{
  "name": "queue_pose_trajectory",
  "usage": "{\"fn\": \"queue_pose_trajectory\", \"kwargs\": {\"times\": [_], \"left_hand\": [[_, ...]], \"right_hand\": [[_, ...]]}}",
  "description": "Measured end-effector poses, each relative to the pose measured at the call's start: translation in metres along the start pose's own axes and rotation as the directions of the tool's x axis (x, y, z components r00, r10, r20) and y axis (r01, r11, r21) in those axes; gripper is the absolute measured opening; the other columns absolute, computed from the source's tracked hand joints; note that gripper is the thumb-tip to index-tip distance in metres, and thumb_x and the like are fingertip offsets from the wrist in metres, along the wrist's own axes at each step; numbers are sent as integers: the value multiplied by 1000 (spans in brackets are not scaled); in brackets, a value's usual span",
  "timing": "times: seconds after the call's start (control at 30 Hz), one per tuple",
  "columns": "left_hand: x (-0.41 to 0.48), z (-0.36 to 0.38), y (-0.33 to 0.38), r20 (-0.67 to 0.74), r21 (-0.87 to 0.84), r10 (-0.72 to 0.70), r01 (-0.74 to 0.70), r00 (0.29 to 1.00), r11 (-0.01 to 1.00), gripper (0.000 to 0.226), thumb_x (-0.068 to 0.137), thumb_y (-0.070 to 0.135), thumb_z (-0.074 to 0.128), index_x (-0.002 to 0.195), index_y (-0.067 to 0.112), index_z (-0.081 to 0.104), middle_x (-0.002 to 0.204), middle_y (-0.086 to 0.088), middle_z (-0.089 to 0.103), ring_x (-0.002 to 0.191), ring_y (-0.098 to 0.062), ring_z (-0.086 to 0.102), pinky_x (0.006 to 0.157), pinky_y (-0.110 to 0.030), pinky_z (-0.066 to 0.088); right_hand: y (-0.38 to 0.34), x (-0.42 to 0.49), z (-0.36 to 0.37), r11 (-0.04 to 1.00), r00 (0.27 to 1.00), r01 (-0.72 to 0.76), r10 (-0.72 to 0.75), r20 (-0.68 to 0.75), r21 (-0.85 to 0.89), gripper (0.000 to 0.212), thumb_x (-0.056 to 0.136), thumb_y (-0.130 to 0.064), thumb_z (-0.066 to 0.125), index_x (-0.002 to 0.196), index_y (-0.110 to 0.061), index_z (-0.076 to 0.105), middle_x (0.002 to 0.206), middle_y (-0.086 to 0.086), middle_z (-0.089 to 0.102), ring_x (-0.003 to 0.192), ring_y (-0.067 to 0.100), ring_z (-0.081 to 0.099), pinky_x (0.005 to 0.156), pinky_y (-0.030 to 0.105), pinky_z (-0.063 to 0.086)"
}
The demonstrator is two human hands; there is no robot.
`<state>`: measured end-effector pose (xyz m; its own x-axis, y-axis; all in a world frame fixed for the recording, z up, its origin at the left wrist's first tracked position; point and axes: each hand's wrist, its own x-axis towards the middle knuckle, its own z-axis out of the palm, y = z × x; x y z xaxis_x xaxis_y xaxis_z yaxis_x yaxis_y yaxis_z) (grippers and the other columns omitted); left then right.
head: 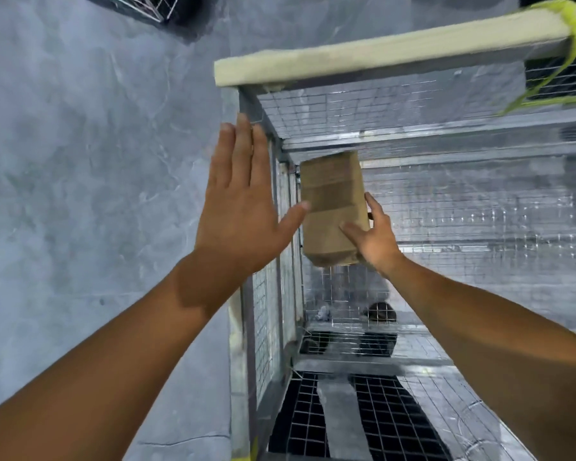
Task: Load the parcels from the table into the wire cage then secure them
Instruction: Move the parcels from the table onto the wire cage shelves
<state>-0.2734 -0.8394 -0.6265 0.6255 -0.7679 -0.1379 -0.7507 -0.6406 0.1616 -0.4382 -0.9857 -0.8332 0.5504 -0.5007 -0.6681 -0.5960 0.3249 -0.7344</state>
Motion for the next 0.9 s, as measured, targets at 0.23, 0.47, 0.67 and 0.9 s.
{"fn": "queue_pose_trajectory", "kwargs": {"times": [0.23, 0.47, 0.67, 0.9], "left_hand": [[1, -1, 0, 39, 25, 41, -42, 998, 999, 114, 91, 73, 47, 162, -1, -3, 170, -24, -12, 157, -39, -15, 129, -48, -7], [-1, 6, -1, 25, 63, 32, -34, 999, 997, 120, 85, 85, 33, 163, 2, -3, 170, -22, -13, 158, -37, -15, 129, -50, -3], [-1, 9, 0, 16, 86, 25, -26, 1000, 996, 124, 82, 90, 28, 163, 2, -2, 171, -22, -11, 158, -37, -13, 129, -51, -1], [0, 1, 3, 70, 106, -16, 9, 997, 994, 126, 81, 90, 31, 162, 1, -5, 170, -22, -12, 158, -38, -13, 129, -49, -4]], "right_hand": [[3, 50, 45, 997, 998, -53, 51, -41, -57, 98, 83, -36, 86, 157, -50, 24, 135, -2, 38, 132, 33, 49, 110, 52, 49], [33, 71, 45, 998, 998, -49, 50, 31, -40, 92, 95, -27, 74, 161, -46, 14, 165, -2, 32, 149, 24, 38, 121, 46, 37], [30, 94, 57, 962, 993, -90, 106, 47, -258, 99, 94, -7, 69, 164, -26, 2, 165, 10, 30, 148, 33, 38, 120, 51, 36], [-29, 70, 28, 786, 993, -108, 108, -38, -609, 96, 95, -50, 65, 164, -37, 0, 167, 11, 27, 153, 40, 24, 121, 59, 30]]}}
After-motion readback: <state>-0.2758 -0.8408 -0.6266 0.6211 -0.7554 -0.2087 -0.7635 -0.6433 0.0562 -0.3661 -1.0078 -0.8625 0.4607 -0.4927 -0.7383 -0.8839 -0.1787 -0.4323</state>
